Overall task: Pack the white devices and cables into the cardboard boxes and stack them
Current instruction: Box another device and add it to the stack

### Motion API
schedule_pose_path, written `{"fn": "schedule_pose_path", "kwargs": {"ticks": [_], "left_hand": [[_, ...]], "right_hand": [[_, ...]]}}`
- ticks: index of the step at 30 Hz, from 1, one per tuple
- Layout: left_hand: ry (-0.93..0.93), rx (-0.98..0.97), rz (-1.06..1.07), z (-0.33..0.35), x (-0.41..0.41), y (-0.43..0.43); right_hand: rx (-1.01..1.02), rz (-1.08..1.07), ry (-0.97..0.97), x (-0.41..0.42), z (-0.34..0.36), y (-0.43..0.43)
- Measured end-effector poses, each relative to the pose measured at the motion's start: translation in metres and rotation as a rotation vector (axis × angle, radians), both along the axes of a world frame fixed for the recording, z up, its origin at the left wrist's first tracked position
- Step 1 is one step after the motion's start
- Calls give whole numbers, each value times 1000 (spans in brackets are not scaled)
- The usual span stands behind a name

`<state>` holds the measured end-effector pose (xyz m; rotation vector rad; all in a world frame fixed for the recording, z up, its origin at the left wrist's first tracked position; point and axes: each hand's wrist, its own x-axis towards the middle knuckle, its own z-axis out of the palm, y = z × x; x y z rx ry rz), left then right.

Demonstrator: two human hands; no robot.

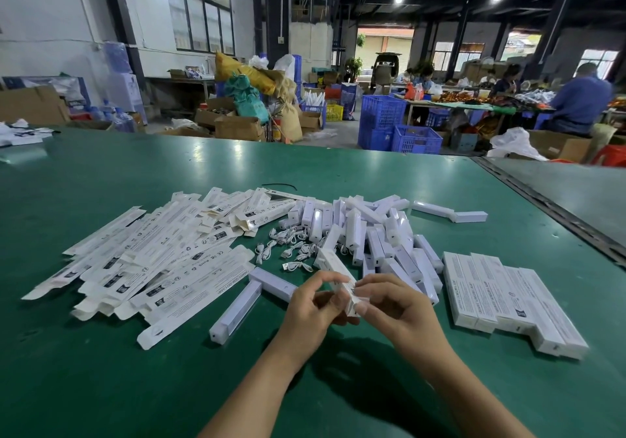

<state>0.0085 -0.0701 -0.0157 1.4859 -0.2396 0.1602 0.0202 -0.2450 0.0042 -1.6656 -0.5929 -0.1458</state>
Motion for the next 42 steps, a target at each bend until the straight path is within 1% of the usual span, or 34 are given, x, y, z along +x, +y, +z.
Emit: {"fn": "schedule_pose_path", "kwargs": {"ticks": [3,6,9,15,19,24,27,29,31,34,35,36,37,39,40,42], "left_hand": [[-11,19,-21,1,-2,-1],[-8,-1,-47,6,-4,-2],[8,-16,-77,7,-4,-2],[54,-38,-104,6,-7,-3],[66,-50,-110,6,-6,-2],[118,-106,-154,5,-5,-1],[150,-176,-182,7,-4,2],[147,-181,-194,6,-3,3],[132,-182,-187,3,-2,2],[104,-204,-107,2,0,-1],[94,-201,-63,2,0,-2],[80,-186,-19,2,1,-2],[64,-157,20,2,1,-1],[34,-95,63,3,2,0],[23,-74,68,4,1,0],[14,-40,46,5,0,0]], "right_hand": [[10,-8,33,-1,1,-1],[7,3,39,-1,4,0],[-20,4,16,-2,6,-1],[24,22,-39,-4,7,3],[-16,5,-104,-4,8,2],[-3,-8,-29,-4,7,0],[22,39,57,-1,4,-3],[19,55,74,-1,4,-4],[11,33,41,-3,6,-2],[-46,-115,-15,-4,3,5],[-38,-167,30,-4,2,8],[7,-181,141,-4,3,11],[82,-139,300,-5,5,13],[193,46,620,-7,10,13],[177,124,712,-8,12,13],[153,180,760,-10,11,13]]}}
